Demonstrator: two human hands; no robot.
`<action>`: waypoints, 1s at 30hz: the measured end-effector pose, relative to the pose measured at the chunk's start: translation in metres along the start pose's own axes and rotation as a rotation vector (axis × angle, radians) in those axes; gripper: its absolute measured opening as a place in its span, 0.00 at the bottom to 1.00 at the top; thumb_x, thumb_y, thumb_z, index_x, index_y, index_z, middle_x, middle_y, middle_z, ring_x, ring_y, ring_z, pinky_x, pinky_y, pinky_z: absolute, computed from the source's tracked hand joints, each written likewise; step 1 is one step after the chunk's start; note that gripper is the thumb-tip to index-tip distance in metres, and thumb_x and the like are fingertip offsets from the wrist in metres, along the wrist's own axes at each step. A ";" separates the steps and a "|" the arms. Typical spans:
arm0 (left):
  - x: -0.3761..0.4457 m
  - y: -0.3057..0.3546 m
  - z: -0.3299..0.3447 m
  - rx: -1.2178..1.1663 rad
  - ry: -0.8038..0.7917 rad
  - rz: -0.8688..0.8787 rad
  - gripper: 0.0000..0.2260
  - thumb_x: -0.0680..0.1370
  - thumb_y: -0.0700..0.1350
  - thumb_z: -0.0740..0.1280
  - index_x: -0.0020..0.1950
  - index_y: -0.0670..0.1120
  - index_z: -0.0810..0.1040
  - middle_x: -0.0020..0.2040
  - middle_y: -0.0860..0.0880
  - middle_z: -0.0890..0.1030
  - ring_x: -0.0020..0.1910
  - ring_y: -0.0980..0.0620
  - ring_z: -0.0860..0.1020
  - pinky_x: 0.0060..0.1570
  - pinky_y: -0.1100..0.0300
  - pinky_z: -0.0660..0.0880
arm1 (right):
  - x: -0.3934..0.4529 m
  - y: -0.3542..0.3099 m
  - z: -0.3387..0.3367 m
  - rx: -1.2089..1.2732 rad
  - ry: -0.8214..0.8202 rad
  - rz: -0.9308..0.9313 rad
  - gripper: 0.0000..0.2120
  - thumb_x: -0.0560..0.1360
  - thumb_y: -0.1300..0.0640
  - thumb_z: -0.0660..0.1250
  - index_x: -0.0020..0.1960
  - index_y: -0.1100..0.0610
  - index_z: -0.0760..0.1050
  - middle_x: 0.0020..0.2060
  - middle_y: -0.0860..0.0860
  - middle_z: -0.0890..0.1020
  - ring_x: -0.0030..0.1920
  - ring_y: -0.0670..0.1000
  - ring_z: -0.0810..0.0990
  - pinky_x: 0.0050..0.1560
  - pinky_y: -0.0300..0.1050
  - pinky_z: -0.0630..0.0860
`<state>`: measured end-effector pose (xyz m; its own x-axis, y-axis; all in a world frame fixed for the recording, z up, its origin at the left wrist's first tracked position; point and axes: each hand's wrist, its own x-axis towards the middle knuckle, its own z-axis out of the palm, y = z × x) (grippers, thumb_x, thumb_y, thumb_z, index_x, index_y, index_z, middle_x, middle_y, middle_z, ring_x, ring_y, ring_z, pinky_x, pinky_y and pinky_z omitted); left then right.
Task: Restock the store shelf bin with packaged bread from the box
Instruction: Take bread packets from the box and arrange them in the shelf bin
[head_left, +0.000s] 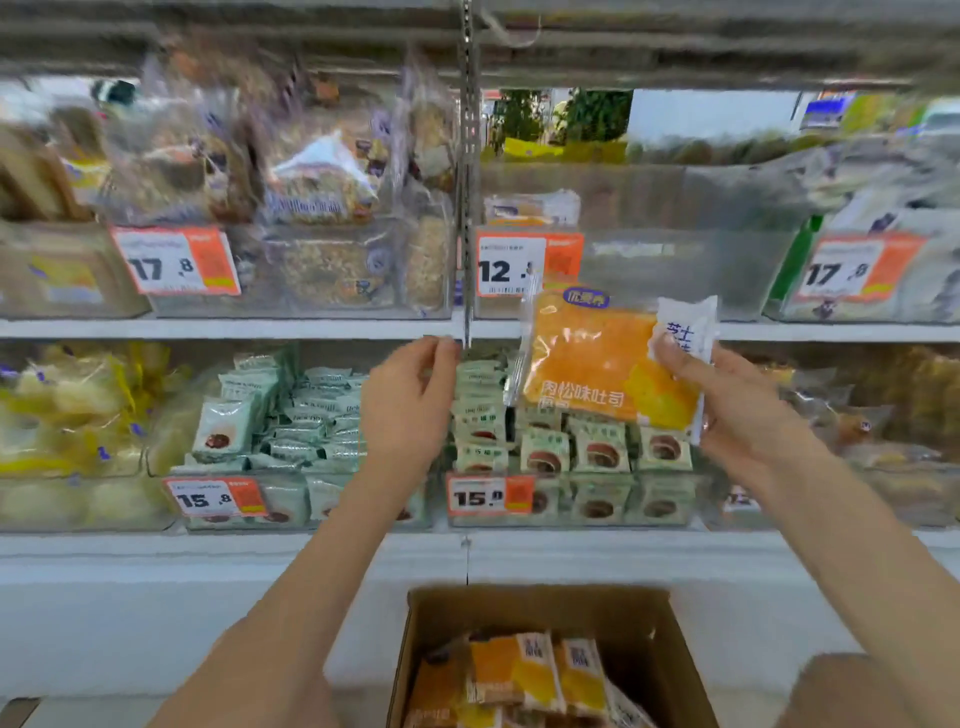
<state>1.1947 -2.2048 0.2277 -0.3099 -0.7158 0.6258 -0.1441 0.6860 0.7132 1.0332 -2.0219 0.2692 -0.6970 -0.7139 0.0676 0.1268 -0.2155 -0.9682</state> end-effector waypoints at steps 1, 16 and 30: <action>0.017 0.008 0.004 0.096 0.040 0.115 0.17 0.80 0.51 0.55 0.47 0.44 0.81 0.42 0.47 0.82 0.43 0.46 0.78 0.40 0.54 0.73 | 0.012 -0.022 0.004 -0.002 0.004 -0.043 0.13 0.70 0.54 0.69 0.53 0.57 0.78 0.43 0.52 0.86 0.42 0.49 0.85 0.37 0.42 0.81; 0.136 0.030 0.115 0.537 0.473 0.729 0.13 0.76 0.49 0.61 0.34 0.46 0.74 0.30 0.49 0.74 0.32 0.47 0.72 0.36 0.55 0.61 | 0.234 -0.113 0.052 -0.486 -0.046 -0.087 0.17 0.71 0.63 0.72 0.59 0.63 0.76 0.51 0.58 0.82 0.51 0.55 0.81 0.59 0.52 0.76; 0.134 0.027 0.119 0.503 0.501 0.758 0.14 0.77 0.50 0.58 0.34 0.46 0.73 0.30 0.49 0.71 0.33 0.47 0.70 0.37 0.55 0.61 | 0.278 -0.079 0.074 -1.428 -0.073 -0.372 0.23 0.63 0.57 0.80 0.48 0.56 0.68 0.51 0.54 0.75 0.52 0.54 0.74 0.41 0.43 0.70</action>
<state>1.0376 -2.2670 0.2930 -0.0733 0.0332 0.9968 -0.4855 0.8718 -0.0648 0.8813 -2.2525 0.3818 -0.4912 -0.8063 0.3295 -0.8641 0.4033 -0.3012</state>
